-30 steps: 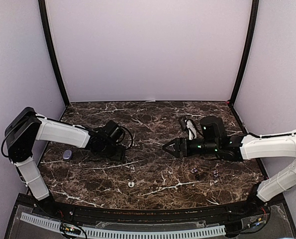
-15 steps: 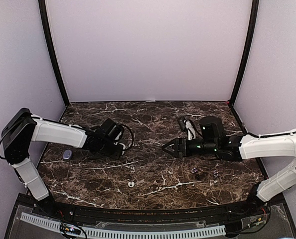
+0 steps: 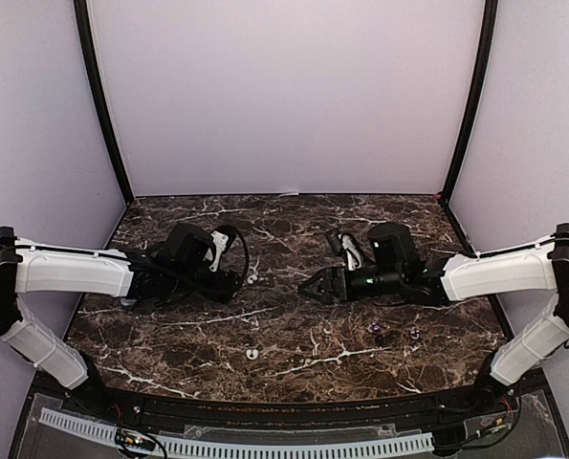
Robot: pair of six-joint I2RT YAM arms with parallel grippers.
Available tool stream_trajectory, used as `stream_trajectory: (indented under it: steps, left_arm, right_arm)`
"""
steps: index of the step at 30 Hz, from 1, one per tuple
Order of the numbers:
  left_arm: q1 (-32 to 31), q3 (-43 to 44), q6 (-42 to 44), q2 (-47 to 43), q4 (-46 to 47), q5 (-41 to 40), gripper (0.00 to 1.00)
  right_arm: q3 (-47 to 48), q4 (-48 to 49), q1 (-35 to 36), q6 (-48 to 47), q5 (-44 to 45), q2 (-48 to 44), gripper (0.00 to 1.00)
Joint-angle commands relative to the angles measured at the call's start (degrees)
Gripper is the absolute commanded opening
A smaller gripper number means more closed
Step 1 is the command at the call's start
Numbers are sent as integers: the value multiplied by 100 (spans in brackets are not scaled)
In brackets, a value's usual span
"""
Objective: Insert the wireless bluetooth earbuds into the charging case
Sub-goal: Pick up the charging case from the center of the board.
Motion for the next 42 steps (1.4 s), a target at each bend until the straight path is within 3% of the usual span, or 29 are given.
stream_trajectory:
  steps: [1,5,16,26,35,42]
  left_arm:
    - [100,525,-568,635,-820,-422,71]
    - [202,1019,-850,1256,-1397,-404,72]
    - [454,1647,-992,2110,-1865,-171,69]
    - [513,1895,-926,2450,-2077,-269,62]
    - [521,1970,-832,2568,-2092,-184,48]
    - [554,1963,-789,2699,-2104,-17,54]
  right_arm:
    - [132,264,7,49,-68,-21,83]
    - [99,258,9,65,1,-69,83]
    - [-1,224,7,47,167,-189,83]
    - [35,221,6,23,180,-121,83]
    - [104,230,10,19,172,-21,83]
    - [93,260,8,31,166,13,82]
